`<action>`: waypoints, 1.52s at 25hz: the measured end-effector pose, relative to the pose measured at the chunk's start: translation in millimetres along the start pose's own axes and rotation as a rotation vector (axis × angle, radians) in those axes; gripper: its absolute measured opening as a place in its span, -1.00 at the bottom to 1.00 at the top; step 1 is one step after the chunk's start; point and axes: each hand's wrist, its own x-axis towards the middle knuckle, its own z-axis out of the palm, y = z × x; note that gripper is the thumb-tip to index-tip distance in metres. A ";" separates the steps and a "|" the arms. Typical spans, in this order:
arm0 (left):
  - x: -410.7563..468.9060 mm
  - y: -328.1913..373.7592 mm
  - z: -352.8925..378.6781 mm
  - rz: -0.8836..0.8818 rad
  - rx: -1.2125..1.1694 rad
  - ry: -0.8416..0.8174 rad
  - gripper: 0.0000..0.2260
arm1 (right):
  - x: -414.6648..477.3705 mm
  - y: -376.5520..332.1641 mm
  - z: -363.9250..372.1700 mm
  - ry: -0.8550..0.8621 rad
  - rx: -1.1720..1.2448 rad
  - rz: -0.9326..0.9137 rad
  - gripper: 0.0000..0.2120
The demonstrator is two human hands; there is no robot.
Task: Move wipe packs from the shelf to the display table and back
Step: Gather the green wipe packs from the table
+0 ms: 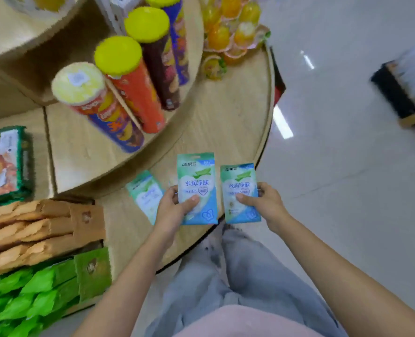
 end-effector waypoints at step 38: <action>-99.9 32.5 1087.2 0.216 0.762 -1.277 -0.79 | -17.5 105.1 -840.6 1.228 1.139 0.018 -0.71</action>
